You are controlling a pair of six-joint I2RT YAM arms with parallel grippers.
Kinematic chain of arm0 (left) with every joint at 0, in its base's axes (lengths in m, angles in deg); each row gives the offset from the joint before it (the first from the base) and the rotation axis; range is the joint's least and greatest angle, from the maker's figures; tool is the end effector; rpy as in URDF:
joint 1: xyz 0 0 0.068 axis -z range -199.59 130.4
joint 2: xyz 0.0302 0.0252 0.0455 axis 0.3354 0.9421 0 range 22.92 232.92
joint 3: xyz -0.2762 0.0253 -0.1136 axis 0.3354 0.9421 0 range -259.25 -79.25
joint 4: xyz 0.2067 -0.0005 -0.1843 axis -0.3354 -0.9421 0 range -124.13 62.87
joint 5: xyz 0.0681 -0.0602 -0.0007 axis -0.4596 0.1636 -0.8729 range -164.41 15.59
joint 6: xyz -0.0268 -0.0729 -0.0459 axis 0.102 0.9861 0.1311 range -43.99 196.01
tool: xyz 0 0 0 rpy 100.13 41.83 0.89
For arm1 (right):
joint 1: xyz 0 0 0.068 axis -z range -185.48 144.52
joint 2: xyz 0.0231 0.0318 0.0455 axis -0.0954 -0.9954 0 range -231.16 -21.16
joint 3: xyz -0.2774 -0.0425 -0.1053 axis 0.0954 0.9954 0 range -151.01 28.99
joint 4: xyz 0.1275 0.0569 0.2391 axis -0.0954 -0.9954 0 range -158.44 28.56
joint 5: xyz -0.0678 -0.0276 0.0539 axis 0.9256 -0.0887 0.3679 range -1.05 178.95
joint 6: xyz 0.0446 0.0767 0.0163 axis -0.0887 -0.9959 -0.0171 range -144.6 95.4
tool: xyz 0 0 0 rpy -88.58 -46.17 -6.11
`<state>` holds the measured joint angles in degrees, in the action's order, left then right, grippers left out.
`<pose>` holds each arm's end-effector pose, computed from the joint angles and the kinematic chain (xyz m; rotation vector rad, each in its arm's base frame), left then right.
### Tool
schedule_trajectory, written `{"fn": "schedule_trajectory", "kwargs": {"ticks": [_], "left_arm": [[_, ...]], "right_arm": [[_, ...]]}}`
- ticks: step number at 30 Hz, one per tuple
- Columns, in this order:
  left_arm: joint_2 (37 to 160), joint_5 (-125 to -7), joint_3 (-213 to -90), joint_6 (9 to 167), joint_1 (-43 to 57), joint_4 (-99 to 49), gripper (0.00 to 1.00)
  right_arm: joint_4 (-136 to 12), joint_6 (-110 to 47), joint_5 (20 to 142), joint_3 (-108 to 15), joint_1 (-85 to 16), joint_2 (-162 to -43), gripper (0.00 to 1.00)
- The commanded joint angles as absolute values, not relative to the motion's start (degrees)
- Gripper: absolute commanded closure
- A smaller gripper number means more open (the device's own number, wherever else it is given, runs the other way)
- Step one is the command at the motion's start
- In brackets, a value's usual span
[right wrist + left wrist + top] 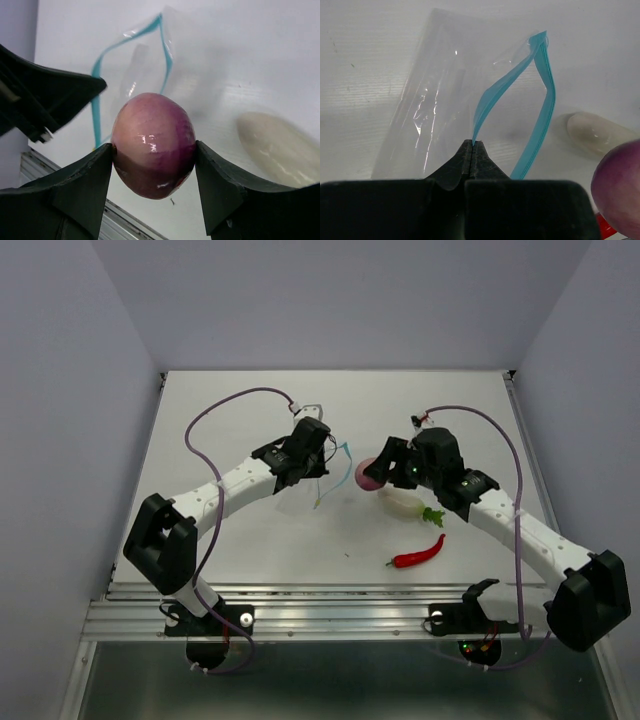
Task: Place the food in the zip-top bag and seal the zipper
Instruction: Place the food into the zip-top bag
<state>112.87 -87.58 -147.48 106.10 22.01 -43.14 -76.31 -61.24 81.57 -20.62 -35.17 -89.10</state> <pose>0.3154 -0.2555 0.2710 0.0986 2.2419 -0.4340 0.2609 0.1606 0.2743 0.0584 2.2569 0.7891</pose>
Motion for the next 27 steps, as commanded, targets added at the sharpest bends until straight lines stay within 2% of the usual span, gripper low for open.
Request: {"fn": "schedule_trajectory", "kwargs": {"ticks": [1, 12, 27], "left_arm": [[111.08, -86.10, -147.19, 106.25, 22.77, -41.72, 1.00], [110.29, -85.75, -147.28, 106.51, 23.38, -41.98, 1.00], [106.51, -81.71, -146.31, 104.84, 23.56, -40.40, 1.00]], "right_arm": [[-68.04, -58.18, 80.60, -27.51, -35.71, -92.68, 0.64], [-68.38, -56.59, 84.98, -36.31, -40.28, -106.14, 0.64], [-69.43, -58.96, 88.68, -38.33, -43.18, -112.39, 0.64]]}}
